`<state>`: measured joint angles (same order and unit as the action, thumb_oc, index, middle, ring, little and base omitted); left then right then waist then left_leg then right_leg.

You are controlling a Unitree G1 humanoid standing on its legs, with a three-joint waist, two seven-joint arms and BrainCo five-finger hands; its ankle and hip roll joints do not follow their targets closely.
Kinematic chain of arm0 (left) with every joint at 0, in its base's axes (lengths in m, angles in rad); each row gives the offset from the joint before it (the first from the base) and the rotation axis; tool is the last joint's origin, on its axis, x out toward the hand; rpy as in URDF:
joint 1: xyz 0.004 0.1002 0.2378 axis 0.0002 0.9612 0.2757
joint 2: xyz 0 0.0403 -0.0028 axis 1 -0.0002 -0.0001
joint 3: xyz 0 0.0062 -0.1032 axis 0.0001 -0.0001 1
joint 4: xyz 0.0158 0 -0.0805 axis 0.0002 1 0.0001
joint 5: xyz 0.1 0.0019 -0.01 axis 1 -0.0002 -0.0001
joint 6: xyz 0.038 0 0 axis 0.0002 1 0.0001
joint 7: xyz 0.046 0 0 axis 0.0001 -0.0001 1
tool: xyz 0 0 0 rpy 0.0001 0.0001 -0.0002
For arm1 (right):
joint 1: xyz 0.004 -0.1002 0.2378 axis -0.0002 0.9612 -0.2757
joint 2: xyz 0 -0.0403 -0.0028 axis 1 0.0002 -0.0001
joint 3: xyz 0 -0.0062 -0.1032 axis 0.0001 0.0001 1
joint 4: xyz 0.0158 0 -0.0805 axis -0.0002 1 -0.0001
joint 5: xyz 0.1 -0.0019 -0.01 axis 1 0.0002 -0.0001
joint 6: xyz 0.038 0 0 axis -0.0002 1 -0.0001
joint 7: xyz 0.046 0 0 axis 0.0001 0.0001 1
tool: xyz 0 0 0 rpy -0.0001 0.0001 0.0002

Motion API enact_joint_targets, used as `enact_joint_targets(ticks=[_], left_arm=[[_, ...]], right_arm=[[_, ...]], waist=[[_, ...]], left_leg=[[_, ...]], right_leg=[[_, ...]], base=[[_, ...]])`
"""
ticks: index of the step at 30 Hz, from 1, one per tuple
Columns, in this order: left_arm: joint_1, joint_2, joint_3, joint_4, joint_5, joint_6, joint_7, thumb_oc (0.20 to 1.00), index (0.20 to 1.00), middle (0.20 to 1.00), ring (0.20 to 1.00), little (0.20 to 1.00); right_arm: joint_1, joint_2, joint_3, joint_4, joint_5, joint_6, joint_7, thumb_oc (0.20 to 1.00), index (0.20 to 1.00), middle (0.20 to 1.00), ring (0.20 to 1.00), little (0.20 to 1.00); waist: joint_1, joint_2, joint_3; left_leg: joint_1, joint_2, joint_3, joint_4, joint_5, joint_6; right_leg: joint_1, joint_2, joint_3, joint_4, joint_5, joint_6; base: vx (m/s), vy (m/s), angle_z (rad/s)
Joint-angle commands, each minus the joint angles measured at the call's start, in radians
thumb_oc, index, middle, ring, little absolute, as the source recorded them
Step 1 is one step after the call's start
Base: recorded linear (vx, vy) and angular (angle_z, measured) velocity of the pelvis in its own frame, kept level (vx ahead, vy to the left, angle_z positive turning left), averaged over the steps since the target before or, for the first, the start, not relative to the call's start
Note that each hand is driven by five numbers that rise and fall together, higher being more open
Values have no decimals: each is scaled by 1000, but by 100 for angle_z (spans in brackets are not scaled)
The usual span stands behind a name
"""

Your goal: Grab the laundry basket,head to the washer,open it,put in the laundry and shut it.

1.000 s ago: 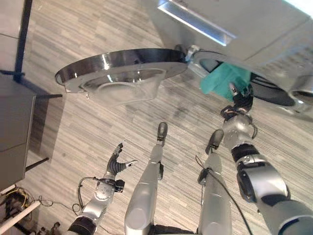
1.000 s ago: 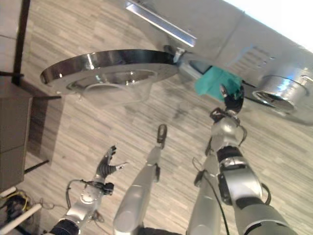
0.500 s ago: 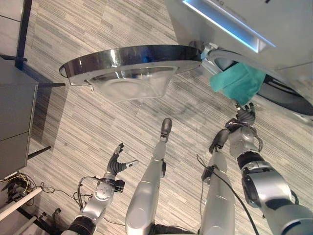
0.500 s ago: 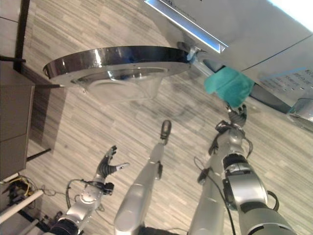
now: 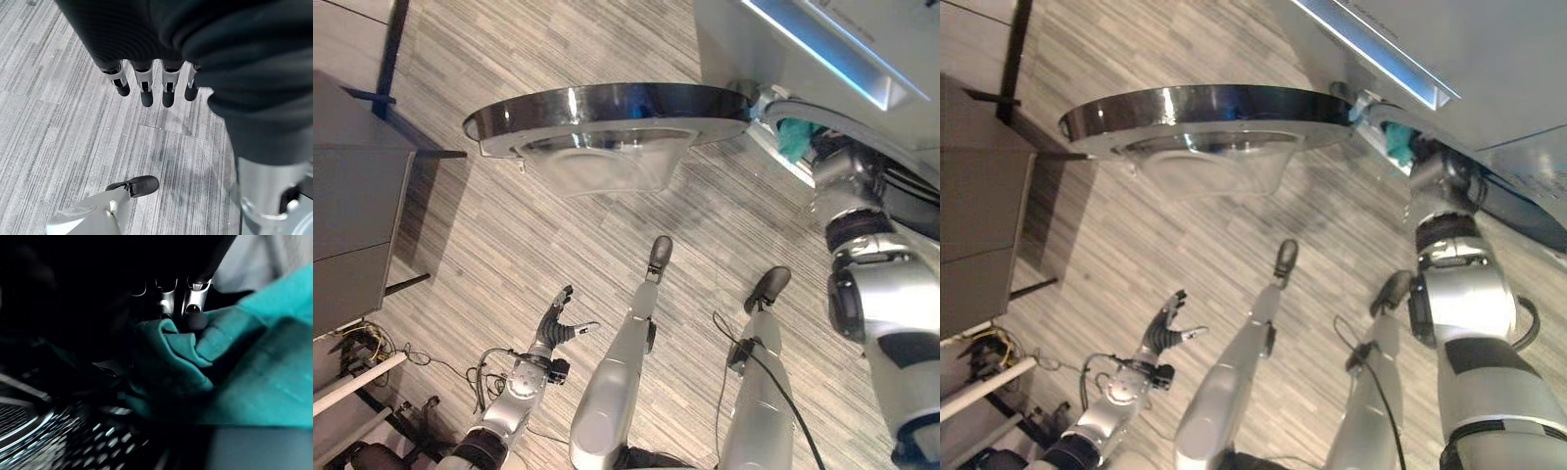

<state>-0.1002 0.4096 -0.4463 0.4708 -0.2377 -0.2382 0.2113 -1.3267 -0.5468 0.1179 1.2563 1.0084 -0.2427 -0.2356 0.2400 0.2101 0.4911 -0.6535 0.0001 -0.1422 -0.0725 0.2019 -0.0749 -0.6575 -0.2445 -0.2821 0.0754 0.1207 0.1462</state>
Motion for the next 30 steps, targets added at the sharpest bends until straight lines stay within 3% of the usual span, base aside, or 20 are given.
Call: enact_joint_targets(ticks=[1, 4, 8, 9, 10, 12, 13, 15, 19, 21, 22, 25, 30], left_arm=[[-18, 20, -52, -4, -34, -1, -10, 1000, 1000, 1000, 1000, 1000], [-8, 17, -45, -1, -38, 0, -2, 1000, 1000, 1000, 1000, 1000], [5, 20, -34, 4, -38, -2, 29, 1000, 1000, 1000, 1000, 1000], [1, 23, -40, -2, -33, 1, 44, 1000, 1000, 1000, 1000, 1000], [-3, 35, -38, 0, -26, 2, 51, 1000, 1000, 1000, 1000, 1000], [-5, 38, -24, 4, -22, 2, 51, 1000, 1000, 1000, 1000, 1000], [-4, 30, -11, 0, -19, 2, 53, 1000, 1000, 1000, 1000, 1000], [2, 24, -1, -7, -13, 3, 56, 1000, 1000, 1000, 1000, 1000], [-5, -12, 39, 8, 33, 2, 67, 1000, 1000, 1000, 1000, 1000], [1, -19, 59, 12, 53, -6, 58, 1000, 1000, 1000, 1000, 1000], [4, -17, 59, 11, 53, -6, 58, 1000, 1000, 1000, 1000, 1000], [12, -15, 64, 24, 70, 3, 46, 1000, 1000, 1000, 1000, 1000], [10, -38, 87, 79, 72, 18, 42, 1000, 1000, 1000, 1000, 1000]], right_arm=[[-17, -85, 78, -107, 100, -69, 43, 200, 200, 200, 200, 200], [-32, -114, 53, -208, 127, -141, 10, 200, 200, 200, 200, 200], [-80, -228, -25, -279, 93, -279, -161, 200, 200, 200, 200, 200], [-106, -271, -55, -255, 52, -282, -252, 878, 878, 878, 878, 878], [-125, -328, -17, -203, -39, -201, -306, 1000, 1000, 1000, 1000, 1000], [-121, -354, 84, -142, -118, -96, -265, 1000, 1000, 1000, 1000, 1000], [-91, -350, 122, -160, -172, -76, -258, 1000, 1000, 1000, 1000, 1000], [-16, -331, 114, -238, -226, -80, -279, 1000, 1000, 1000, 1000, 1000], [356, -193, 7, -655, -596, -90, -392, 1000, 1000, 1000, 1000, 1000], [496, -91, 11, -753, -726, -84, -352, 1000, 1000, 1000, 1000, 1000], [502, -89, 9, -758, -729, -81, -353, 1000, 1000, 1000, 1000, 1000], [605, 37, 20, -812, -700, -104, -285, 1000, 1000, 1000, 1000, 1000], [781, 169, 74, -864, -680, -88, -192, 1000, 1000, 1000, 1000, 1000]], waist=[[-4, 86, -17], [-11, 80, -17], [-27, 72, -21], [-29, 72, -22], [-29, 61, -30], [-32, 48, -31], [-40, 47, -21], [-50, 42, -16], [-93, 22, -3], [-111, 15, -3], [-110, 14, -4], [-128, -1, -6], [-170, -31, -15]], left_leg=[[48, 25, 36, -15, -103, -43], [52, 26, 38, -15, -106, -45], [56, 25, 36, -15, -109, -46], [55, 24, 35, -15, -110, -47], [55, 22, 33, -15, -108, -48], [59, 25, 37, -15, -108, -49], [53, 27, 44, -15, -89, -44], [58, 28, 48, -15, -89, -43], [79, 32, 55, -15, -95, -35], [96, 31, 66, -15, -97, -29], [97, 31, 66, -15, -97, -29], [117, 28, 84, -15, -102, -23], [152, 28, 112, -15, -110, -15]], right_leg=[[-38, 8, 52, 188, -216, 0], [-34, 10, 54, 187, -218, -1], [-27, 11, 55, 182, -216, 1], [-23, 11, 54, 177, -216, 3], [-17, 13, 50, 166, -208, 4], [-12, 14, 51, 158, -200, 3], [-19, 16, 45, 152, -172, -4], [-11, 19, 47, 143, -165, -4], [20, 26, 48, 122, -152, -3], [41, 24, 53, 100, -135, 1], [43, 24, 53, 98, -134, 2], [64, 23, 64, 75, -114, 4], [103, 19, 80, 38, -89, 6]], base=[[0, 0, 0], [0, 0, 0], [-2, -1, 1], [-18, -7, 8], [-18, -7, 10], [-51, 25, 7], [-86, 48, 5], [-42, 21, 1], [-2, -5, -5], [-2, 25, -11], [-4, 42, -12], [-9, 66, -26], [-14, 70, -21]])
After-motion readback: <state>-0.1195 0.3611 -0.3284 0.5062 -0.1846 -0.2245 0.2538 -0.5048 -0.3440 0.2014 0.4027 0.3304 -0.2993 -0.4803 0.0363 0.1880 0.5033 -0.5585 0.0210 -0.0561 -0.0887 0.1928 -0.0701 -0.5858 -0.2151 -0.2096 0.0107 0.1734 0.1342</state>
